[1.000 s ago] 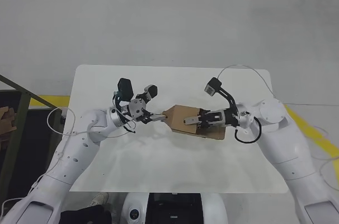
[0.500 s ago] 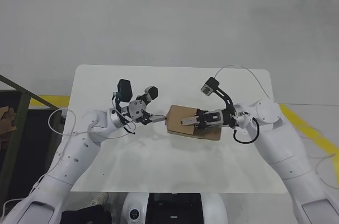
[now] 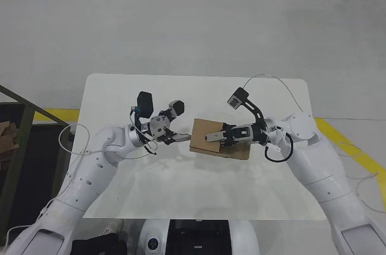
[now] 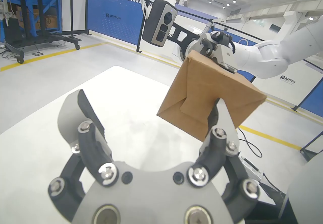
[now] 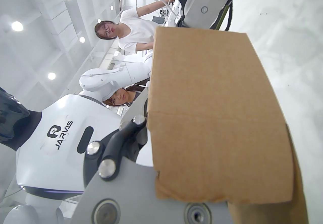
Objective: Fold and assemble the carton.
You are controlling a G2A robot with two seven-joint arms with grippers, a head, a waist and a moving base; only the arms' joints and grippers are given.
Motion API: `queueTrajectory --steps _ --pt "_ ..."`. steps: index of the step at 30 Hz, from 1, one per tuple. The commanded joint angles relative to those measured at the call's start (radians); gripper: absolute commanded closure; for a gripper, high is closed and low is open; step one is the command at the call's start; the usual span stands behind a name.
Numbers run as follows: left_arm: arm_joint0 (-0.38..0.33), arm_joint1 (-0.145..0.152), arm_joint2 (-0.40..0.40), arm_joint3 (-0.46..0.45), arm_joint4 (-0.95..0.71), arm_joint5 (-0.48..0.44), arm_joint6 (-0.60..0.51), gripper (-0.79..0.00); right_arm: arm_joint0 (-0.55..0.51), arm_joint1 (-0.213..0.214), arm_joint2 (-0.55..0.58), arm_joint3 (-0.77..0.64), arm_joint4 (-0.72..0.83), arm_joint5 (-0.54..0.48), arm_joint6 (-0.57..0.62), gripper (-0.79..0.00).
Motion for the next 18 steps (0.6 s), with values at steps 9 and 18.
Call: queueTrajectory --steps 9,18 --pt "-0.009 -0.01 0.01 0.0 -0.012 -0.004 -0.005 -0.785 0.001 -0.004 -0.002 0.013 0.016 -0.009 0.009 0.0" --pt "-0.02 -0.018 0.018 0.012 -0.018 -0.011 -0.008 -0.785 0.0 -0.006 -0.001 0.018 0.023 -0.015 0.015 0.0"
